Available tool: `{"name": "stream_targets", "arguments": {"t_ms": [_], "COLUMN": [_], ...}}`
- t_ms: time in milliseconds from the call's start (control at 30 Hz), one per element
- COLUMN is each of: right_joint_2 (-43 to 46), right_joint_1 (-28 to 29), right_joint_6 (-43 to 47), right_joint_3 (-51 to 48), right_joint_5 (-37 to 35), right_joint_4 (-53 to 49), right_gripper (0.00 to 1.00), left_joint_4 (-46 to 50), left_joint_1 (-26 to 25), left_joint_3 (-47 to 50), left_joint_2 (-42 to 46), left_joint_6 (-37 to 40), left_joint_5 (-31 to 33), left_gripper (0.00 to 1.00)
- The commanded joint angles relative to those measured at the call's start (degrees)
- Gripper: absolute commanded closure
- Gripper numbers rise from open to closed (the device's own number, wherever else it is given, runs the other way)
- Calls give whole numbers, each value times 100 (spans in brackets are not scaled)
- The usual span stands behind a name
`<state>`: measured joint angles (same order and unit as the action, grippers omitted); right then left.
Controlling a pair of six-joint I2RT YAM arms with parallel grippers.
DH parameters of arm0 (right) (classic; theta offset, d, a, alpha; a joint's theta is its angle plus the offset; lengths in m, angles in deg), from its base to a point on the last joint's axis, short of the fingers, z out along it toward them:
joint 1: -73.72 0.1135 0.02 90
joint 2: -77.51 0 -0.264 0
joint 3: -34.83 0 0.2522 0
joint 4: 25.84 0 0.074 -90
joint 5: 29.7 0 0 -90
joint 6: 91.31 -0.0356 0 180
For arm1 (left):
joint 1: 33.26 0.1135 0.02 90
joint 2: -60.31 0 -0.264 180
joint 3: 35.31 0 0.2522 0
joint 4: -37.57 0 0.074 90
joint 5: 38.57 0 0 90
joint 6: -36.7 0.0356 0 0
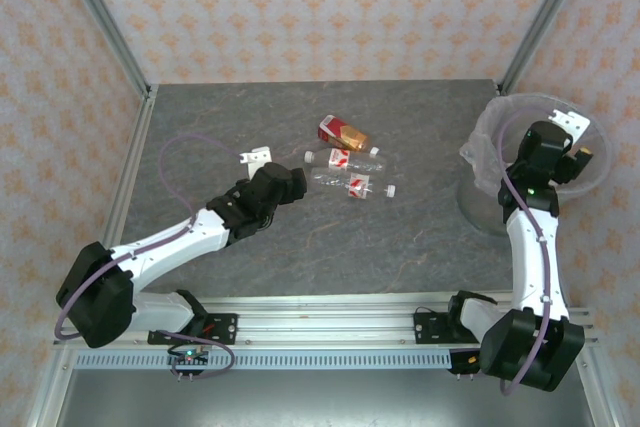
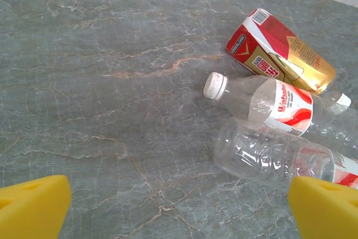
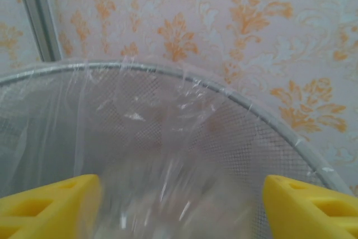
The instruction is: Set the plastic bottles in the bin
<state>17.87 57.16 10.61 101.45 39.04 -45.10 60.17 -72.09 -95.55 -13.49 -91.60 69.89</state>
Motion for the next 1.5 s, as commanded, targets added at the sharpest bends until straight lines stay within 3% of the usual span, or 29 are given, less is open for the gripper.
{"name": "stream_targets", "arguments": {"t_ms": [0,100,167,633,800,1033,1467], "right_joint_2": [30,72,121,302,374,77,-1580], "right_joint_1": [-25,-17,-14,246,798,2208,4091], "right_joint_6": [-124,-261,-353,-662,-717,-641,-193], "right_joint_3": [69,228,338,873,1281,1767,2103], "right_joint_5": [122,483,896,1937,2524,1940,2025], "right_joint_4": [-462,-766,-911,-1585,-1939,-1992,-1965], "right_gripper": [18,12,1,1,1,1,1], "left_joint_4": [135,135,131,129,159,90,328], "left_joint_1": [64,74,77,79,86,95,104], "left_joint_3": [-202,-261,-304,-406,-420,-404,-398], "left_joint_2": [-103,-176,-237,-383,-385,-404,-348], "left_joint_6": [-125,-118,-125,-211,-272,-322,-483], "left_joint_5": [31,-15,-44,-188,-177,-309,-103], "left_gripper": [0,0,0,0,0,0,0]}}
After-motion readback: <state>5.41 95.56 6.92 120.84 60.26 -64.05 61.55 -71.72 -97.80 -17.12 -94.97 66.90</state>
